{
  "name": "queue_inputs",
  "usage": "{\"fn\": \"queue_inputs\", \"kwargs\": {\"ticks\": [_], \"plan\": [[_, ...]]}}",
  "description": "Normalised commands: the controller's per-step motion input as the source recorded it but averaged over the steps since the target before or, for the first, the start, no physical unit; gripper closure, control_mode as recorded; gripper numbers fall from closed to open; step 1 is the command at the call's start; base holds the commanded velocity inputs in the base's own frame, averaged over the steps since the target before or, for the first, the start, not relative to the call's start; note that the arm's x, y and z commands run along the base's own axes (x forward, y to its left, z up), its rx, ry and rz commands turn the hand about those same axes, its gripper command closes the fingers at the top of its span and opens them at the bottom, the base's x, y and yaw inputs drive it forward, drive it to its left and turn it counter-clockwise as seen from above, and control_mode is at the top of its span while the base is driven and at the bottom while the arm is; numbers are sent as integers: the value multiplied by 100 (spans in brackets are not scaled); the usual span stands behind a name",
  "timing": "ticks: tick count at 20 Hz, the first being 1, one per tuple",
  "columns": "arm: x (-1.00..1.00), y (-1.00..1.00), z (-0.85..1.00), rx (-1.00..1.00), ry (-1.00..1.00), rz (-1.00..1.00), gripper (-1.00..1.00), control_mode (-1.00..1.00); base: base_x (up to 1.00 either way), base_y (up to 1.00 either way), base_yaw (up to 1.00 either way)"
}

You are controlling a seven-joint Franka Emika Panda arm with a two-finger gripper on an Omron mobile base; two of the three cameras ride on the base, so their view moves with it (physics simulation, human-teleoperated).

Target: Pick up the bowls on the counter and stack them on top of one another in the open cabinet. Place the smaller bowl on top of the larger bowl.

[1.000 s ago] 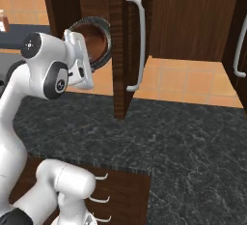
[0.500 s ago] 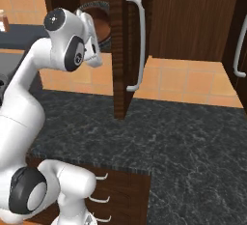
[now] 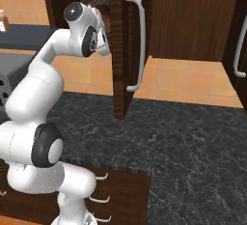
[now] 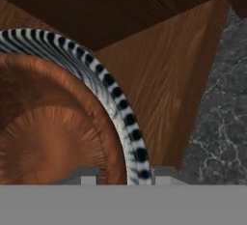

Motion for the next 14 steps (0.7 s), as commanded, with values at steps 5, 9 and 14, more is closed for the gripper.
{"fn": "queue_inputs", "kwargs": {"ticks": [5, 9, 14], "plan": [[100, 16, -2, -1, 0, 0, -100, -100, 0, 0, 0], [68, 7, -10, -1, -2, -3, -100, -100, 0, 0, 0], [-59, 0, 0, 0, -16, -3, -100, -100, 0, 0, 0]]}}
